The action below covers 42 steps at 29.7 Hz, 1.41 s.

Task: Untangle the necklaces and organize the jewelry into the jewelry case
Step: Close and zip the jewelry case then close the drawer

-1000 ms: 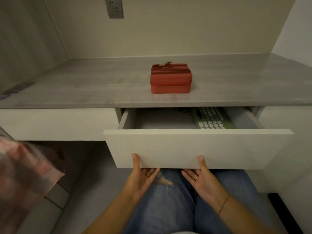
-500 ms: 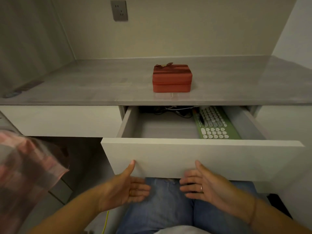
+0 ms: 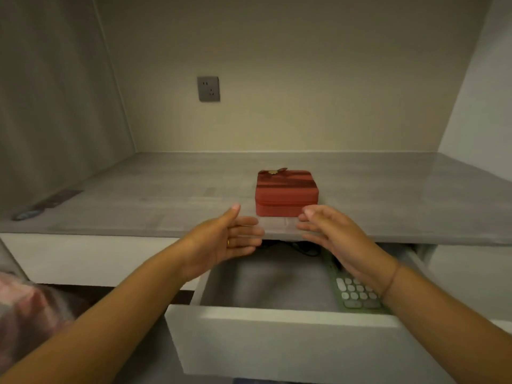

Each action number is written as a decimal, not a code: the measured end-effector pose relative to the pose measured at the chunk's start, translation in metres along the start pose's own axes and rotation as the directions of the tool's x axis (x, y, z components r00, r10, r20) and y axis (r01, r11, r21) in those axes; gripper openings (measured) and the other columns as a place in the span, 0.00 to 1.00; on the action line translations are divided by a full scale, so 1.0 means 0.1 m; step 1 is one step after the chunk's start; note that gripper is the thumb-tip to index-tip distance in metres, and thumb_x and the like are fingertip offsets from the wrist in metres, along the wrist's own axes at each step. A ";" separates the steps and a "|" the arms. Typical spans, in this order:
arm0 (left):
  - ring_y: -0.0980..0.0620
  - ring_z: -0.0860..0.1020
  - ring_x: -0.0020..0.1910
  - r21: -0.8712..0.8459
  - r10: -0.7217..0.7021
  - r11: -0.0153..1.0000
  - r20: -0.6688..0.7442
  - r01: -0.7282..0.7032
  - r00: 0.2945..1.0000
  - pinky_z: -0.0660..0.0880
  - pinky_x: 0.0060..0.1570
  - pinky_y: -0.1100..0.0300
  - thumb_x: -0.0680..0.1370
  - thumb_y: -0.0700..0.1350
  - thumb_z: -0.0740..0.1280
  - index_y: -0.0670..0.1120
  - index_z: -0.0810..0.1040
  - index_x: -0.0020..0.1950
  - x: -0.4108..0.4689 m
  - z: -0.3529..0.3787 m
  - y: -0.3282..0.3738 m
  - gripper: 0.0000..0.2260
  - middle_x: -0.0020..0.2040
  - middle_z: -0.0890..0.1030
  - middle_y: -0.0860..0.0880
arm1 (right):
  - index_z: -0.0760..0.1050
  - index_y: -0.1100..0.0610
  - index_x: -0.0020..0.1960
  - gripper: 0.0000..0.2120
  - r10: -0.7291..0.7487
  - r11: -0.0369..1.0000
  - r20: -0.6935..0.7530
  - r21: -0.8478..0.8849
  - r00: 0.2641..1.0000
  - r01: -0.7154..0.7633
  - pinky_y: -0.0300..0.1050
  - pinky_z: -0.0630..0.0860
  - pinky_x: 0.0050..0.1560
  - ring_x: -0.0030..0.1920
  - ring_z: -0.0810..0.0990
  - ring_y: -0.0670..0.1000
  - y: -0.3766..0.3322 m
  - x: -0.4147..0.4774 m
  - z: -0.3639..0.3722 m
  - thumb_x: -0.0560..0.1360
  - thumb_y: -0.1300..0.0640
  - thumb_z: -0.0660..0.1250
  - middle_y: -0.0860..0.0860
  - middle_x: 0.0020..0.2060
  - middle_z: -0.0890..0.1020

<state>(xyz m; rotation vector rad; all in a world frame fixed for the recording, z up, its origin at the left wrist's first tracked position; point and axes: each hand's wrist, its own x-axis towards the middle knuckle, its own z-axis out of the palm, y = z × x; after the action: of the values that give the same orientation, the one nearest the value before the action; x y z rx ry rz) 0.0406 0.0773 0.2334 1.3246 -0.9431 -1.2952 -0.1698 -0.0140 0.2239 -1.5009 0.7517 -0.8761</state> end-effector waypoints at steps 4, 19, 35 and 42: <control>0.48 0.77 0.60 0.080 0.074 0.995 -0.229 -0.057 0.971 0.72 0.64 0.52 0.82 0.55 0.56 0.42 0.71 0.68 0.68 -0.09 0.12 0.22 0.64 0.77 0.44 | 0.71 0.56 0.63 0.19 -0.074 0.968 -0.196 -0.249 0.978 0.023 0.45 0.72 0.61 0.59 0.76 0.50 0.09 0.66 -0.18 0.76 0.48 0.64 0.52 0.58 0.76; 0.50 0.77 0.51 0.050 -0.044 0.997 -0.173 0.053 0.984 0.74 0.47 0.58 0.79 0.49 0.64 0.47 0.73 0.61 1.65 0.14 0.38 0.12 0.53 0.79 0.48 | 0.69 0.56 0.64 0.18 0.163 0.979 -0.220 -0.081 0.962 -0.185 0.45 0.77 0.44 0.50 0.79 0.53 0.29 1.68 -0.23 0.77 0.51 0.63 0.55 0.54 0.79; 0.49 0.78 0.59 -0.004 0.101 0.995 -0.082 -0.102 0.991 0.75 0.57 0.57 0.82 0.44 0.59 0.51 0.69 0.70 0.58 0.24 -0.11 0.16 0.61 0.79 0.48 | 0.63 0.48 0.65 0.17 0.078 0.987 -0.137 0.150 0.987 -0.057 0.45 0.74 0.56 0.56 0.76 0.50 0.17 0.33 0.06 0.79 0.60 0.60 0.48 0.56 0.76; 0.53 0.78 0.59 0.028 0.170 0.985 -0.071 -0.168 0.983 0.73 0.61 0.59 0.82 0.45 0.60 0.57 0.70 0.67 0.06 0.36 -0.39 0.15 0.59 0.80 0.53 | 0.62 0.49 0.71 0.23 0.049 0.986 -0.173 0.164 0.984 -0.020 0.45 0.75 0.55 0.56 0.77 0.49 0.27 -0.23 0.16 0.79 0.62 0.61 0.49 0.58 0.77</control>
<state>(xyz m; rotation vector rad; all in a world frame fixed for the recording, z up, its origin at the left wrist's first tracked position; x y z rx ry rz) 0.0009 0.0738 0.1975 1.2714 -0.9984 -1.1020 -0.1672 0.0112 0.1936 -1.2749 0.8133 -1.0284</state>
